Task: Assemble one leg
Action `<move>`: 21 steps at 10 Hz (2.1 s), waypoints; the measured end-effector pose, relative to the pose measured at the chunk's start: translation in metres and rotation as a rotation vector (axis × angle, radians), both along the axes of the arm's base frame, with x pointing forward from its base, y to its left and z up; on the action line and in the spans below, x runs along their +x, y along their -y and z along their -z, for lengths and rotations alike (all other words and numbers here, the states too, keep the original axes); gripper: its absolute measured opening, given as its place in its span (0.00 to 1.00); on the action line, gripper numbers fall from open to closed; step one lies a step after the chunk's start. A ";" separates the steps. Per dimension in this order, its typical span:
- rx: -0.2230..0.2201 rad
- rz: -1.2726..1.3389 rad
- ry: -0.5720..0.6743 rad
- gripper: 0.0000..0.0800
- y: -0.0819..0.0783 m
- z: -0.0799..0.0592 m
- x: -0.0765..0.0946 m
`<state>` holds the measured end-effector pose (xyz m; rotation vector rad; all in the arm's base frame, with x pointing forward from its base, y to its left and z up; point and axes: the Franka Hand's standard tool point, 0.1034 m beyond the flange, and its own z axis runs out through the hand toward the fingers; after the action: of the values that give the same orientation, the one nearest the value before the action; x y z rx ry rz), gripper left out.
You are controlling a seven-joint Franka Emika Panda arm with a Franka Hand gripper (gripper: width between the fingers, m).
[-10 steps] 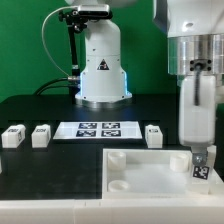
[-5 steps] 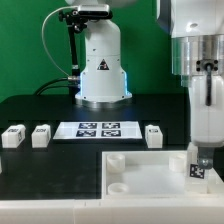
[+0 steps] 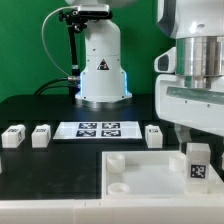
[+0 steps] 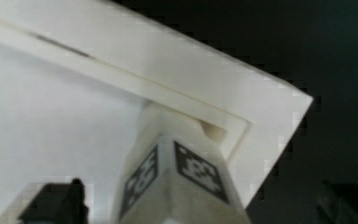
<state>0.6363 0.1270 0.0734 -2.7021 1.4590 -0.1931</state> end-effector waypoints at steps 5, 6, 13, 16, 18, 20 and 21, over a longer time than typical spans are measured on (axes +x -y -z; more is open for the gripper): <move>-0.139 -0.769 -0.007 0.81 0.009 -0.001 0.003; -0.158 -0.848 0.009 0.81 0.015 -0.001 0.006; -0.063 -0.209 0.013 0.36 0.014 0.001 0.004; 0.029 0.313 0.001 0.36 0.017 0.001 0.000; 0.120 0.647 -0.005 0.37 0.017 0.001 -0.001; 0.173 0.891 -0.026 0.37 0.015 0.002 -0.001; 0.180 0.996 -0.046 0.37 0.015 0.002 -0.001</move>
Offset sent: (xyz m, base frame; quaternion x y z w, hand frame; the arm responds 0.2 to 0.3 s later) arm -0.0007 0.0104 0.0020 0.0122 -0.0184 -0.3678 0.9297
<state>0.6353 0.1123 0.0713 -1.6308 2.5351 -0.0304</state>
